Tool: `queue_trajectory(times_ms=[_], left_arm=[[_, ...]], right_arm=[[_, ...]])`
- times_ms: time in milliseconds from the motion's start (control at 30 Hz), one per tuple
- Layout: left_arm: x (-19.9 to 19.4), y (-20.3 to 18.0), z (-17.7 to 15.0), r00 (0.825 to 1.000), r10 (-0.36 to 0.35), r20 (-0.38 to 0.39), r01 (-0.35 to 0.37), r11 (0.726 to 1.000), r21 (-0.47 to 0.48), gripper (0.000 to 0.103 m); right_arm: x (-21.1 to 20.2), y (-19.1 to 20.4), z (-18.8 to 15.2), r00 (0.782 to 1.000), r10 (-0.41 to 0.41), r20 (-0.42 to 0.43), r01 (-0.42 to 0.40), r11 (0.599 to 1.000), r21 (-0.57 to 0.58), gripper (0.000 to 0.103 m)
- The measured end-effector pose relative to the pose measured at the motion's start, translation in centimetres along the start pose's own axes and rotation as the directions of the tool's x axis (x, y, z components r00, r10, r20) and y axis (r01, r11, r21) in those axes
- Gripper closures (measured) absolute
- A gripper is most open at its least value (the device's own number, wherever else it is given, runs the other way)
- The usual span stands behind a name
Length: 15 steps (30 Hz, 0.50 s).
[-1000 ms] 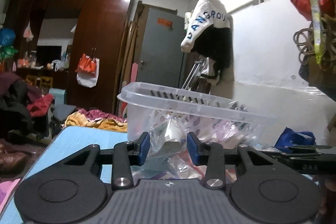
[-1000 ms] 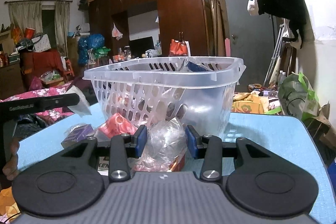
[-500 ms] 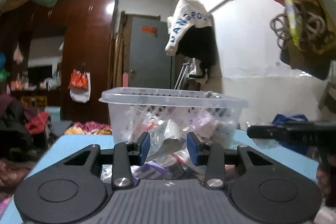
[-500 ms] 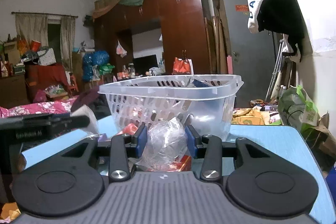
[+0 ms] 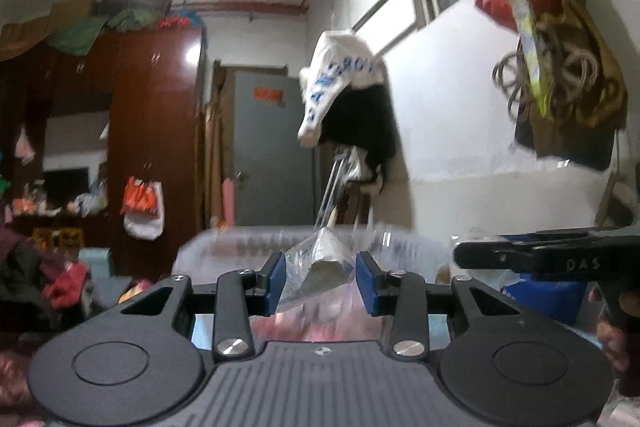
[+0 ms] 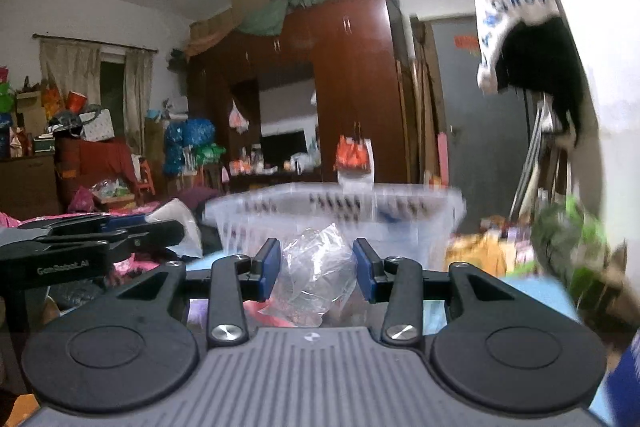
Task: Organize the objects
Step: 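Grasp the clear plastic bag with right tool while left tool grasps flat purple packet, drop both in basket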
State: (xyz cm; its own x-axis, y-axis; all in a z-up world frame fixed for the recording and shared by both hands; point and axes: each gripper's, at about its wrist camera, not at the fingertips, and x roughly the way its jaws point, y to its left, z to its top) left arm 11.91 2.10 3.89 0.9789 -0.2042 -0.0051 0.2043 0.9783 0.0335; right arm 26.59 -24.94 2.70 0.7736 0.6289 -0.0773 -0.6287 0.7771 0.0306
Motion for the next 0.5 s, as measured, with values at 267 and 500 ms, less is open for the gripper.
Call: queue_trajectory(times_ms=[267,500], left_arm=[[9.5,1.4,6.7,0.998,0.041,-0.04,-0.04,0.999,0.014,0.061],[14.7,3.4,4.5,0.973,0.066,-0.222,-0.082,0.995,-0.062,0.033]], right_arm=[[7.4,-1.6,7.2,0.998,-0.027,-0.049,0.024,0.998,-0.063,0.059],[13.0,-1.5,6.0,0.981,-0.042,-0.19,0.021,0.994,-0.109,0.039]])
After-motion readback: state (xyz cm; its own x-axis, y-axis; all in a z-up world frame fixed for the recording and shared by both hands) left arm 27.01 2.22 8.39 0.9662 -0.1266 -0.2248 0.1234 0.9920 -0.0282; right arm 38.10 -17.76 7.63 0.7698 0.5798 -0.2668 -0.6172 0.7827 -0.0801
